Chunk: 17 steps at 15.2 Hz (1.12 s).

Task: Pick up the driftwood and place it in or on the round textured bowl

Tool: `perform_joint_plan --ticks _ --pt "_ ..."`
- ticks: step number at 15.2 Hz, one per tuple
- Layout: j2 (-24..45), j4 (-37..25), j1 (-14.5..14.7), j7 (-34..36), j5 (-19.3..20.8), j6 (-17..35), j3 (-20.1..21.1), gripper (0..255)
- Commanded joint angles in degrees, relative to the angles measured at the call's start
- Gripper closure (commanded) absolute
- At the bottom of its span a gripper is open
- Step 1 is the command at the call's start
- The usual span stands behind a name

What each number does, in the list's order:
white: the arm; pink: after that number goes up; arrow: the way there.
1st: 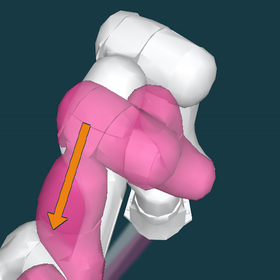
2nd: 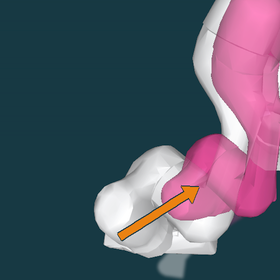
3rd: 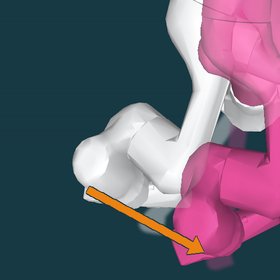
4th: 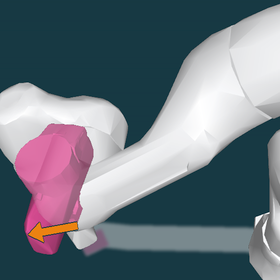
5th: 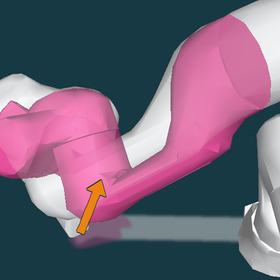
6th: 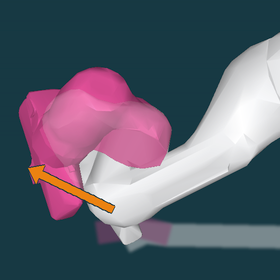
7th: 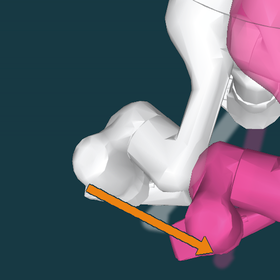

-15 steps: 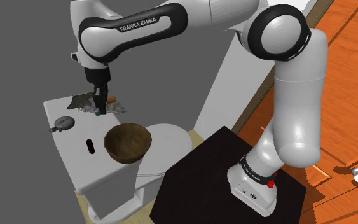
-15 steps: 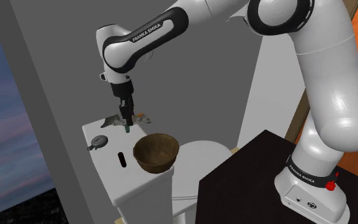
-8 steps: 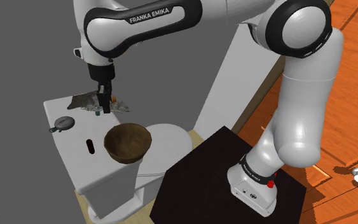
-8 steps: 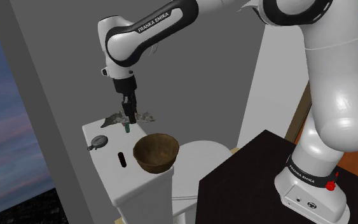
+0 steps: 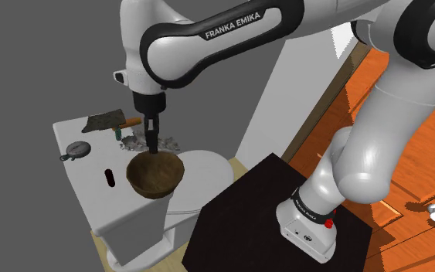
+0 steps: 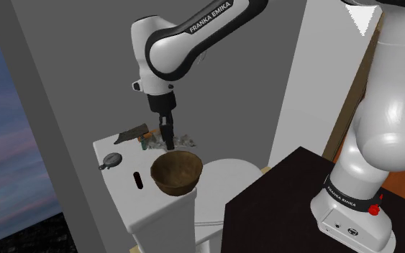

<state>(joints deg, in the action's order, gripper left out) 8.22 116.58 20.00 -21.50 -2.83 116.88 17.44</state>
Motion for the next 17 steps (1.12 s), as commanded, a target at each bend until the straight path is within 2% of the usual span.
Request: perform_joint_plan --ticks 1,15,17 --pt "-1.62 3.15 0.34 0.46 -0.61 1.64 0.43 255" --pt "5.00 6.79 0.91 1.29 1.41 11.66 0.00 255" --pt "5.00 6.79 0.91 1.29 1.41 11.66 0.00 255"
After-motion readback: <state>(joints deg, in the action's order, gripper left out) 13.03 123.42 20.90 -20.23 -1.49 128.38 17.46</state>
